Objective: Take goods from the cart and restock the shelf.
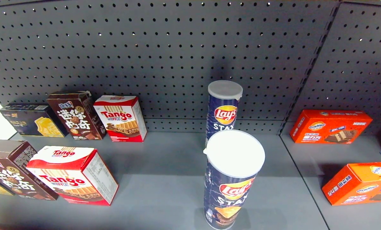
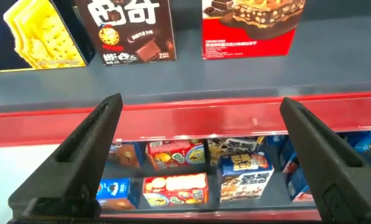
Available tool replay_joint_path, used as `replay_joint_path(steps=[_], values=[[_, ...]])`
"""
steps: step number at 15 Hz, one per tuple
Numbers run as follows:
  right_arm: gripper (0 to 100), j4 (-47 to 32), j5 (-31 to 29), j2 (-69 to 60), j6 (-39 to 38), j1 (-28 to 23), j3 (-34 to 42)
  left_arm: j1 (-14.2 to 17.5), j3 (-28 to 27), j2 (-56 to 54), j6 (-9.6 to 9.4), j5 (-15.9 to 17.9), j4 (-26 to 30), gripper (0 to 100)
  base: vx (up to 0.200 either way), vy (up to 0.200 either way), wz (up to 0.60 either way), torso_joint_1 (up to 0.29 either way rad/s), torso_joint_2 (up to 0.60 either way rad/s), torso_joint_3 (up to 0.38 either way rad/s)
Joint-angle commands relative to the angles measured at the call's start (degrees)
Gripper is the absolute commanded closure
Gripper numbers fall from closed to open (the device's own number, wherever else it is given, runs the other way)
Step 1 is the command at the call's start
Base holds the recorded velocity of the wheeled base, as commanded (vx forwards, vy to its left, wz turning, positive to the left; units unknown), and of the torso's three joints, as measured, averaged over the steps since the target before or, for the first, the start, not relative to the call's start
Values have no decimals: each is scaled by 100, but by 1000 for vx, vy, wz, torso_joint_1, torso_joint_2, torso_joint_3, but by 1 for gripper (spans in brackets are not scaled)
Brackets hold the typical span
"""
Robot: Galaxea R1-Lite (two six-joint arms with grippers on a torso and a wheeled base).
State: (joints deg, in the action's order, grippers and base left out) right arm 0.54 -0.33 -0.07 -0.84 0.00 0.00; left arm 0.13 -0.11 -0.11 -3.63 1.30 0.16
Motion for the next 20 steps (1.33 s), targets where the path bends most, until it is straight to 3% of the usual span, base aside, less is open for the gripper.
replay_joint_path(steps=[1, 3, 5, 20], values=[[0, -1, 7, 7, 5, 0, 0, 4, 11, 11, 21, -51, -7, 0, 0, 0, 0, 0, 0, 0], [0, -1, 7, 7, 14, 0, 0, -5, 2, 11, -6, 1, -7, 0, 0, 0, 0, 0, 0, 0], [0, -1, 7, 7, 14, 0, 0, 4, 2, 11, 21, 397, -7, 0, 0, 0, 0, 0, 0, 0], [0, -1, 7, 7, 14, 0, 0, -5, 2, 11, 47, 414, -7, 0, -13, 0, 0, 0, 0, 0]])
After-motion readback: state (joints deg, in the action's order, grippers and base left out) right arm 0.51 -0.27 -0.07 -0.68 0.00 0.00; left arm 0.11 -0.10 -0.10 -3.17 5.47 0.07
